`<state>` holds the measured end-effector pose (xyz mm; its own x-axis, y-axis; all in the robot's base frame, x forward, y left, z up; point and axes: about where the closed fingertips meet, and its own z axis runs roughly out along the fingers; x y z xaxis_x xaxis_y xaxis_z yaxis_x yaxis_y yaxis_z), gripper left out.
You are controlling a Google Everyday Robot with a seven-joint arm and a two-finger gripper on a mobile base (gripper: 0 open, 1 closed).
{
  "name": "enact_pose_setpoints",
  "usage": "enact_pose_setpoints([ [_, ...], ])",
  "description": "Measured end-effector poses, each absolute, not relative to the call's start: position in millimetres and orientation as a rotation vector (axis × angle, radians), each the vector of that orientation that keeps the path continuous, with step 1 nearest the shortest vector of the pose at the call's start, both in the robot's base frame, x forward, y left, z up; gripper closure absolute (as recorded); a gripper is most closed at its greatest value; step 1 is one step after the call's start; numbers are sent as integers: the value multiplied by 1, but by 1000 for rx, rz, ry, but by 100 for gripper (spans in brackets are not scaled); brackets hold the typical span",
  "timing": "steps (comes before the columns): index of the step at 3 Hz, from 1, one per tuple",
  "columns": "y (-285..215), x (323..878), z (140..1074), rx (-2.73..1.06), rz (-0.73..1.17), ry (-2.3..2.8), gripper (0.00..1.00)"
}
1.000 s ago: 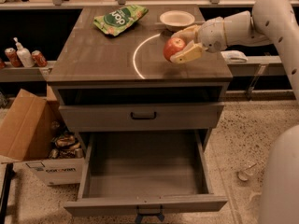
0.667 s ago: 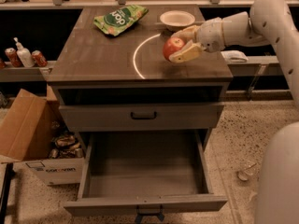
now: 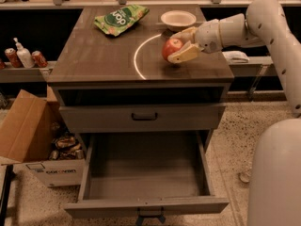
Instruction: Pick apple from middle drawer and place on counter
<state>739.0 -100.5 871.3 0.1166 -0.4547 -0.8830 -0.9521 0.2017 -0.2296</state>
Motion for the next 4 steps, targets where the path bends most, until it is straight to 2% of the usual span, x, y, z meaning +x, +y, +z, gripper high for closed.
enact_pose_setpoints([
  [2, -98, 744, 861, -1406, 667, 1500, 11],
  [3, -98, 744, 859, -1417, 668, 1502, 0],
  [4, -98, 744, 858, -1419, 668, 1503, 0],
])
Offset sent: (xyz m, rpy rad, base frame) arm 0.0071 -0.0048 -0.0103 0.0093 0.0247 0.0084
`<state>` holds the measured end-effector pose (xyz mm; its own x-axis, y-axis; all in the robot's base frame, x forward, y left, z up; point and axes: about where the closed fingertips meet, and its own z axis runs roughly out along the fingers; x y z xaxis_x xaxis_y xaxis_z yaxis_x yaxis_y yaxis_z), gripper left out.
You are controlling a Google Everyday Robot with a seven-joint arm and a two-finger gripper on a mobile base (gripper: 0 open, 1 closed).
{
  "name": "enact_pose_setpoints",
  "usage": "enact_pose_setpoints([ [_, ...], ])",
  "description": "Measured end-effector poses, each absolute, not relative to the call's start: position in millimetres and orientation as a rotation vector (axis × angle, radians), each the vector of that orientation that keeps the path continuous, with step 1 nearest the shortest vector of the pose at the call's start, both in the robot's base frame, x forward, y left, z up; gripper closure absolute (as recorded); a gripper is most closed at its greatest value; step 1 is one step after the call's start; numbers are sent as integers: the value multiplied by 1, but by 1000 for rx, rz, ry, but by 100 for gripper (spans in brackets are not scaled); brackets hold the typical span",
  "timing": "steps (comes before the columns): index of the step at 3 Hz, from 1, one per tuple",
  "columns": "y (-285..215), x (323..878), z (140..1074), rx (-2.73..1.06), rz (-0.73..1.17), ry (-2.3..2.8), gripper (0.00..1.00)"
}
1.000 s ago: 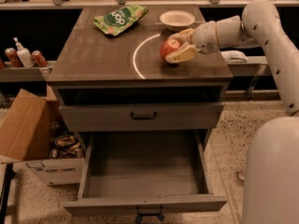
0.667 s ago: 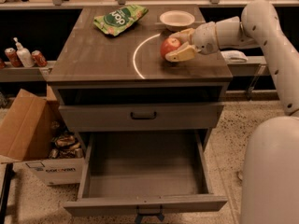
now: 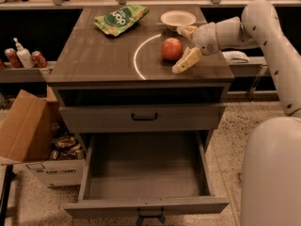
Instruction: Pick apple from middle drawer and place on counter
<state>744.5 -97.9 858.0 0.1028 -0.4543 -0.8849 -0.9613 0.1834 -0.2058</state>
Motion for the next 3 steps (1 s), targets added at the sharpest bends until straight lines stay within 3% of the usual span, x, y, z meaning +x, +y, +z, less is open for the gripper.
enact_pose_setpoints([
  [3, -156, 704, 917, -1443, 464, 1461, 0],
])
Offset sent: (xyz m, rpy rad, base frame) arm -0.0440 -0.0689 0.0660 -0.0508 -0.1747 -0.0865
